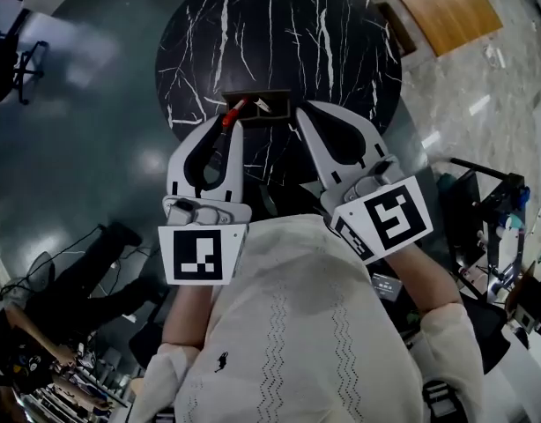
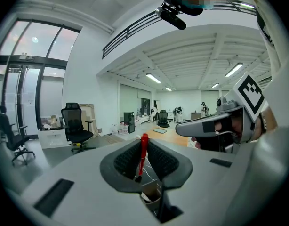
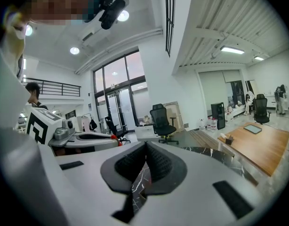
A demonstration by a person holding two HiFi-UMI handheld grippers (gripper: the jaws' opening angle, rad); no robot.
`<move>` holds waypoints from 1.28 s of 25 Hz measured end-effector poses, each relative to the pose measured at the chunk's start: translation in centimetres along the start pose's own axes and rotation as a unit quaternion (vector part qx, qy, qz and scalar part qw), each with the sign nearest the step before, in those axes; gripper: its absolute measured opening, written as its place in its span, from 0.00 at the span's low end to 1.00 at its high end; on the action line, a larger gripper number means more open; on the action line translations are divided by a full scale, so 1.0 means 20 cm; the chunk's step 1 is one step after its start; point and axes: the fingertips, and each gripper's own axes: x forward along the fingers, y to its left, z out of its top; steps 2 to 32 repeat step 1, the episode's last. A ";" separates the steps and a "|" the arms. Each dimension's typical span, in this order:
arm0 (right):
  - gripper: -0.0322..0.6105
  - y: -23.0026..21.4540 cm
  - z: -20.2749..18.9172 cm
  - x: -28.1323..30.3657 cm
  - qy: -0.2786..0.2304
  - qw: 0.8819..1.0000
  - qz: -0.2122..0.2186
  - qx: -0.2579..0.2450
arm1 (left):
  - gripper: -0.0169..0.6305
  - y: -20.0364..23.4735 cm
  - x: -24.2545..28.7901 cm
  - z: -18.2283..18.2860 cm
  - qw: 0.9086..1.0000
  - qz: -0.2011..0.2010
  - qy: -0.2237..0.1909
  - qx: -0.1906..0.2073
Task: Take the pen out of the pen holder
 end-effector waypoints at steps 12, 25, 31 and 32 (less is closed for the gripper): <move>0.08 0.00 0.00 0.00 0.000 1.000 0.000 0.001 | 0.11 0.00 0.00 0.00 1.000 0.000 0.000 0.000; 0.08 0.00 0.00 0.00 0.000 1.000 0.000 0.001 | 0.11 0.00 0.00 0.00 1.000 0.000 0.000 0.000; 0.08 0.00 0.00 0.00 0.000 1.000 0.000 0.001 | 0.11 0.00 0.00 0.00 1.000 0.000 0.000 0.000; 0.08 0.00 0.00 0.00 0.000 1.000 0.000 0.001 | 0.11 0.00 0.00 0.00 1.000 0.000 0.000 0.000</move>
